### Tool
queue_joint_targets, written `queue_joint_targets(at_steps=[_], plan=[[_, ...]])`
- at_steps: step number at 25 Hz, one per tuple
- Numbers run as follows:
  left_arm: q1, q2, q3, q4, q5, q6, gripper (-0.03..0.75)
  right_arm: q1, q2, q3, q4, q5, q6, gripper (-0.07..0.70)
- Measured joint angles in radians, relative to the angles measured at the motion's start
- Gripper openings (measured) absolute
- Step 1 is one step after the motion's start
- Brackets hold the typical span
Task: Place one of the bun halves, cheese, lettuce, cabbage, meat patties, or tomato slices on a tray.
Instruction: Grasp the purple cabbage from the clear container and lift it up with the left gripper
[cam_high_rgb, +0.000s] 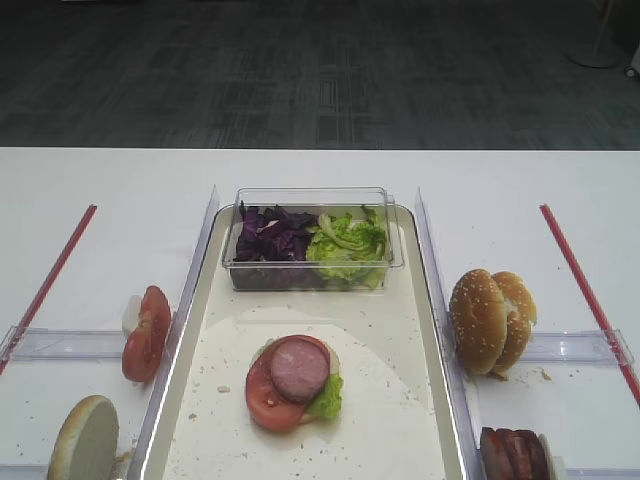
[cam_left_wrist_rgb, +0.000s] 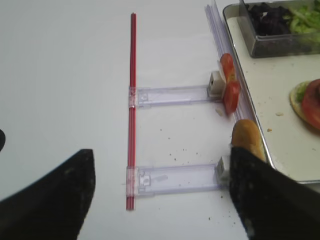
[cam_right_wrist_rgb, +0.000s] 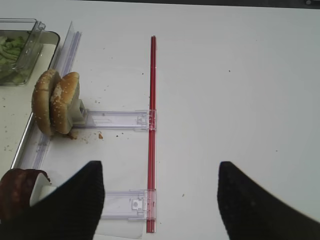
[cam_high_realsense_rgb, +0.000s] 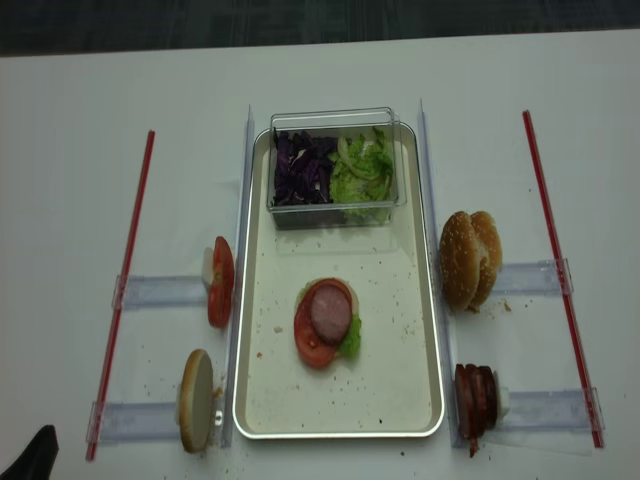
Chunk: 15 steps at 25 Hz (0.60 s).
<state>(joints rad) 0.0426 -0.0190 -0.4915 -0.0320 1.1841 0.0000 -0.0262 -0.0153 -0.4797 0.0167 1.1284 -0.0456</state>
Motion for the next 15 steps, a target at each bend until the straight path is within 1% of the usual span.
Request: queue_joint_targets(at_steps=[2, 5, 11, 15], plan=[[0.0, 0.002, -0.008, -0.003, -0.019, 0.0, 0.509, 0.0, 0.0, 0.0, 0.0, 0.0, 0.0, 0.508], [0.0, 0.061, -0.045, -0.017, -0.09, 0.0, 0.509, 0.0, 0.0, 0.0, 0.0, 0.0, 0.0, 0.508], [0.0, 0.331, -0.126, -0.026, -0.249, 0.0, 0.509, 0.0, 0.0, 0.0, 0.0, 0.0, 0.0, 0.508], [0.0, 0.526, -0.181, -0.026, -0.342, 0.0, 0.506, 0.0, 0.0, 0.0, 0.0, 0.0, 0.0, 0.508]])
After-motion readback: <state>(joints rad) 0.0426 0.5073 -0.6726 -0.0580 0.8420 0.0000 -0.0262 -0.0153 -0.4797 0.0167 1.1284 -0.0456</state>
